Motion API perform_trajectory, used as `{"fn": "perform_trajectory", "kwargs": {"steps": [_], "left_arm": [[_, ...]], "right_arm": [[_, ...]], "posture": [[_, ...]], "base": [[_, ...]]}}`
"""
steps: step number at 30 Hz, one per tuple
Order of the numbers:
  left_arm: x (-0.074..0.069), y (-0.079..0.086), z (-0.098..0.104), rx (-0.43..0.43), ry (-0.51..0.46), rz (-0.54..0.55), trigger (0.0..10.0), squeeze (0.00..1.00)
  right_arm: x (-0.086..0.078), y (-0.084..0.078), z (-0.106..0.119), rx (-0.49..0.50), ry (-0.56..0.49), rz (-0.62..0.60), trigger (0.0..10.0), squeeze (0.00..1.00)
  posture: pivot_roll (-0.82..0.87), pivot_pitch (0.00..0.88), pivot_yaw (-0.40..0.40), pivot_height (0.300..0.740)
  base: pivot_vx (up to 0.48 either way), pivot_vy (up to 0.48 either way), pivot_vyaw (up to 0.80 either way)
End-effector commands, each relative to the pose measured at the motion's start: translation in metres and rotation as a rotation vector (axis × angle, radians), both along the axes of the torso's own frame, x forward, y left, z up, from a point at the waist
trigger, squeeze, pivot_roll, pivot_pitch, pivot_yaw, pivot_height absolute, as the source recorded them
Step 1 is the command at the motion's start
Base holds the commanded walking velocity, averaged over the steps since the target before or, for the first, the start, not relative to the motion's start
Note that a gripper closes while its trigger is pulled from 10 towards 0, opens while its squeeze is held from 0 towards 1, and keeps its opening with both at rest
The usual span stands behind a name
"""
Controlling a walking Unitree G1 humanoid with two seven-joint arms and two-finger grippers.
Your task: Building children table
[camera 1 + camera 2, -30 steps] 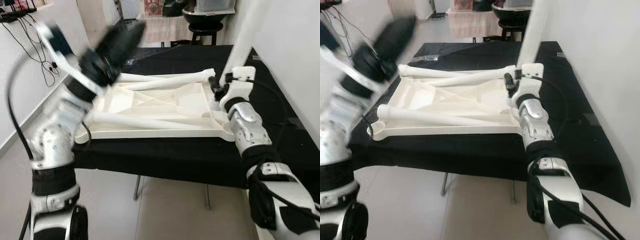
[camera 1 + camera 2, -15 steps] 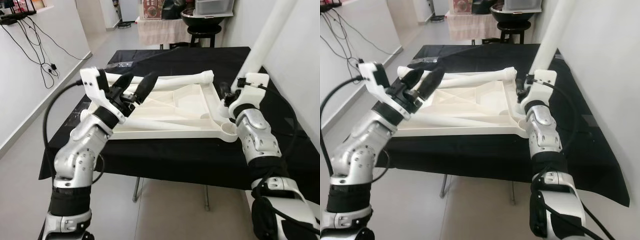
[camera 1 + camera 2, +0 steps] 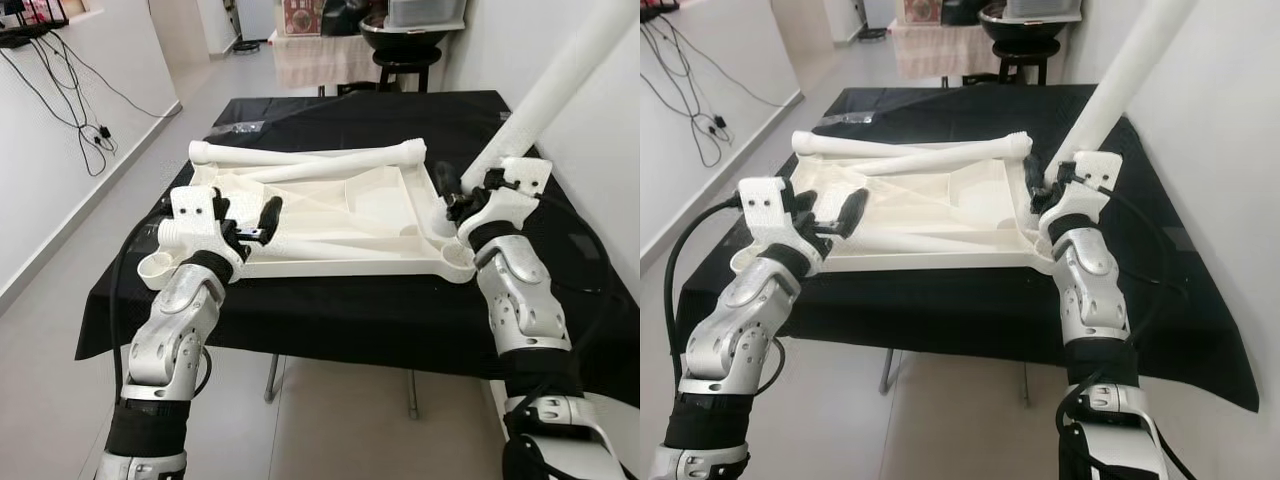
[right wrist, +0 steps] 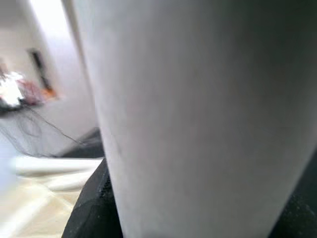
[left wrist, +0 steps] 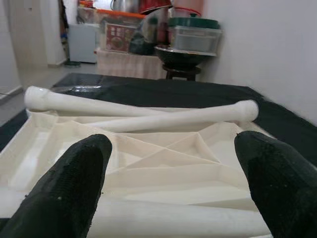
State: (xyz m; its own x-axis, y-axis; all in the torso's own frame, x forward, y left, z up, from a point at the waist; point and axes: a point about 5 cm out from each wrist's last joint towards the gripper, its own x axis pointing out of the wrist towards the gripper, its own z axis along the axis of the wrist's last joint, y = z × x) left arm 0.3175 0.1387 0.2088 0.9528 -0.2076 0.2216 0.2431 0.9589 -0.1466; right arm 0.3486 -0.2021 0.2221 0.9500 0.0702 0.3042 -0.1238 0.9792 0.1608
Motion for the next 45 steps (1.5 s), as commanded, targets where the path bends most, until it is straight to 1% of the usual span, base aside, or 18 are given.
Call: {"fn": "perform_trajectory", "kwargs": {"steps": [1, 2, 4, 7, 10, 12, 15, 20, 22, 26, 27, 29, 34, 37, 40, 41, 45], "left_arm": [[-0.003, 0.002, -0.004, 0.044, -0.005, 0.014, 10.0, 0.0], [-0.006, 0.0, -0.007, 0.079, -0.008, 0.001, 10.0, 0.0], [-0.008, -0.003, -0.01, 0.108, -0.003, -0.02, 10.0, 0.0], [-0.009, -0.007, -0.014, 0.11, 0.009, -0.047, 10.0, 0.0], [-0.01, -0.008, -0.015, 0.11, 0.008, -0.052, 10.0, 0.0], [-0.01, -0.011, -0.015, 0.109, 0.005, -0.064, 10.0, 0.0], [-0.011, -0.017, -0.015, 0.107, -0.002, -0.093, 10.0, 0.0], [-0.012, -0.017, -0.019, 0.086, 0.006, -0.083, 10.0, 0.0], [-0.013, -0.019, -0.027, 0.119, 0.023, -0.094, 10.0, 0.0], [-0.018, -0.024, -0.037, 0.153, 0.049, -0.126, 10.0, 0.0], [-0.018, -0.025, -0.037, 0.157, 0.048, -0.133, 10.0, 0.0], [-0.02, -0.025, -0.038, 0.111, 0.049, -0.138, 10.0, 0.0], [-0.024, -0.028, -0.045, 0.142, 0.059, -0.18, 10.0, 0.0], [-0.021, -0.025, -0.051, 0.122, 0.096, -0.12, 10.0, 0.0], [-0.02, -0.024, -0.052, 0.12, 0.099, -0.113, 10.0, 0.0], [-0.02, -0.025, -0.053, 0.139, 0.097, -0.109, 10.0, 0.0], [-0.02, -0.024, -0.056, 0.164, 0.099, -0.097, 10.0, 0.0]], "right_arm": [[-0.004, 0.007, 0.0, 0.022, -0.004, 0.058, 10.0, 0.0], [-0.008, 0.01, -0.003, 0.028, -0.002, 0.079, 10.0, 0.0], [-0.01, 0.016, -0.005, 0.013, 0.005, 0.096, 10.0, 0.0], [-0.01, 0.024, -0.006, -0.017, 0.006, 0.125, 10.0, 0.0], [-0.01, 0.025, -0.006, -0.017, 0.006, 0.136, 10.0, 0.0], [-0.009, 0.028, -0.005, -0.034, 0.003, 0.144, 10.0, 0.0], [-0.007, 0.037, -0.005, -0.083, -0.003, 0.169, 10.0, 0.0], [-0.008, 0.038, -0.005, -0.103, 0.003, 0.17, 10.0, 0.0], [-0.006, 0.036, -0.007, -0.135, 0.014, 0.146, 10.0, 0.0], [-0.004, 0.034, -0.009, -0.15, 0.034, 0.124, 10.0, 0.0], [-0.004, 0.034, -0.01, -0.153, 0.037, 0.122, 10.0, 0.0], [-0.004, 0.034, -0.011, -0.163, 0.041, 0.116, 10.0, 0.0], [-0.005, 0.038, -0.013, -0.177, 0.035, 0.133, 10.0, 0.0], [-0.005, 0.039, -0.013, -0.183, 0.035, 0.134, 10.0, 0.0], [-0.005, 0.039, -0.013, -0.187, 0.035, 0.133, 10.0, 0.0], [-0.004, 0.039, -0.013, -0.192, 0.035, 0.128, 10.0, 0.0], [-0.003, 0.038, -0.014, -0.18, 0.044, 0.131, 10.0, 0.0]], "posture": [[-0.05, 0.021, 0.033, 0.74], [-0.06, 0.025, 0.035, 0.74], [-0.06, 0.025, 0.035, 0.74], [-0.05, 0.024, 0.033, 0.74], [-0.05, 0.024, 0.033, 0.74], [-0.05, 0.019, 0.032, 0.74], [-0.04, 0.021, 0.031, 0.74], [-0.04, 0.018, 0.031, 0.74], [-0.04, 0.019, 0.03, 0.74], [-0.04, 0.017, 0.031, 0.74], [-0.04, 0.017, 0.031, 0.74], [-0.04, 0.016, 0.031, 0.74], [-0.04, 0.014, 0.031, 0.74], [-0.04, 0.012, 0.033, 0.74], [-0.04, 0.011, 0.034, 0.74], [-0.04, 0.012, 0.034, 0.74], [-0.04, 0.015, 0.037, 0.74]], "base": [[0.0, 0.0, 0.0], [0.0, 0.0, 0.0], [0.0, 0.0, 0.0], [0.0, 0.0, 0.0], [0.0, 0.0, 0.0], [0.0, 0.0, 0.0], [0.0, -0.277, 0.0], [0.0, -0.084, 0.0], [0.0, 0.0, 0.0], [0.0, 0.0, 0.0], [0.0, 0.0, 0.0], [0.0, 0.0, 0.0], [0.0, -0.372, 0.0], [0.0, -0.315, 0.0], [0.0, 0.0, 0.0], [0.0, 0.0, 0.0], [0.0, 0.0, 0.0]]}}
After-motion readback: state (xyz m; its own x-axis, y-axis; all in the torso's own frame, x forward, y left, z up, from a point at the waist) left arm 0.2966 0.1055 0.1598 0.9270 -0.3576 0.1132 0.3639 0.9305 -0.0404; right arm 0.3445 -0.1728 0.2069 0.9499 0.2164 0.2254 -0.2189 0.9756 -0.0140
